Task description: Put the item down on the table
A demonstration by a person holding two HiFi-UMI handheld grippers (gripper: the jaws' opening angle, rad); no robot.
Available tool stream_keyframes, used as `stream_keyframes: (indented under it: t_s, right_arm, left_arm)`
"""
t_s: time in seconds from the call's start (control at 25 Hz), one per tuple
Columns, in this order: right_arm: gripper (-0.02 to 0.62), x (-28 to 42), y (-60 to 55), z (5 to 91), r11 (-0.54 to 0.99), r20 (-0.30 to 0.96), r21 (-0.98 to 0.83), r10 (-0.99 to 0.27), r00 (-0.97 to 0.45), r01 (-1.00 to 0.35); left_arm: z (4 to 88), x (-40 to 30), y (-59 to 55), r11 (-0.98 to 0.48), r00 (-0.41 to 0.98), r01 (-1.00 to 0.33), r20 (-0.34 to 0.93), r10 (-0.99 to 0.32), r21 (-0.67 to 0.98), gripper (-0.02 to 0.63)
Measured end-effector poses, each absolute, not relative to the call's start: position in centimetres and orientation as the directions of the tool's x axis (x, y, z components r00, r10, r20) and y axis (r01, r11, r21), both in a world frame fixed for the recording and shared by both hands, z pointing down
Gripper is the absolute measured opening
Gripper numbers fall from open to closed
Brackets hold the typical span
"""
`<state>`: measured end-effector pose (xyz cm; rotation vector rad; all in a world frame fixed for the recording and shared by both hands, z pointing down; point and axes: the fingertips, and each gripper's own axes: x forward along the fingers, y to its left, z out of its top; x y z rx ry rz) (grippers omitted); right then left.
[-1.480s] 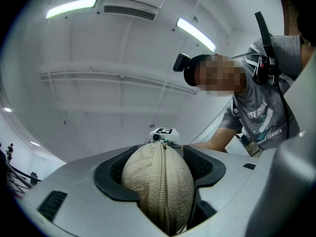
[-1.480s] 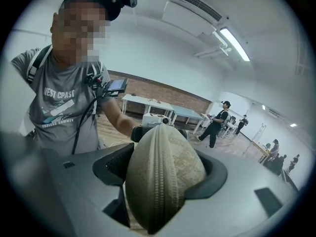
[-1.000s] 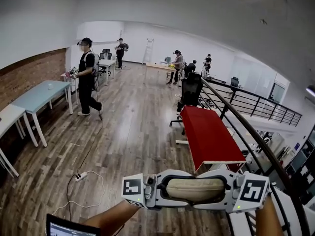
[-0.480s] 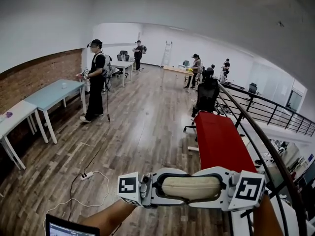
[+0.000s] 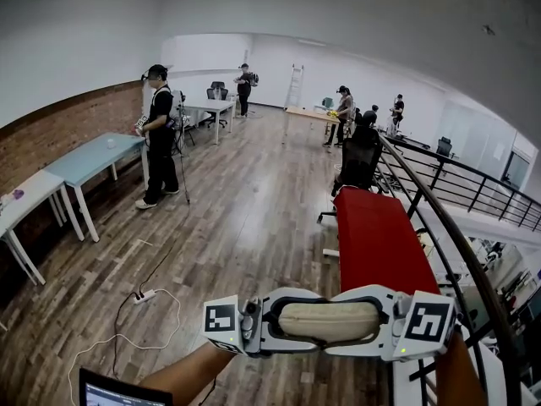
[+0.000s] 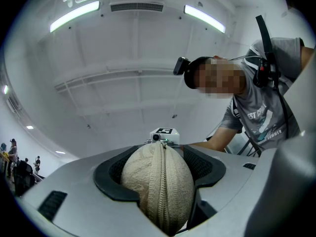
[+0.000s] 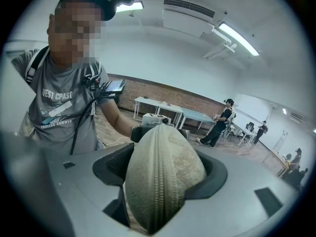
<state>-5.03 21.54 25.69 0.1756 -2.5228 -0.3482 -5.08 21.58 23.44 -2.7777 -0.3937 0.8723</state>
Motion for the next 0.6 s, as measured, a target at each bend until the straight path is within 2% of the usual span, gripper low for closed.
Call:
stream_keyframes:
  t_s: [0.2, 0.6]
  right_arm:
    - [0.285, -0.2, 20.5, 25.9, 0.958, 0.534, 0.286, -0.185, -0.825, -0.029]
    - [0.285, 4.5, 15.6, 25.3, 0.961, 0.518, 0.277, -0.144, -0.843, 0.006]
  left_arm:
    - [23.6, -0.2, 20.5, -0.947, 0.799, 0.176, -0.523, 0.297, -0.269, 0.291]
    - [22.9, 4.4, 15.7, -0.956, 0.822, 0.136, -0.510, 0.255, -0.260, 0.291]
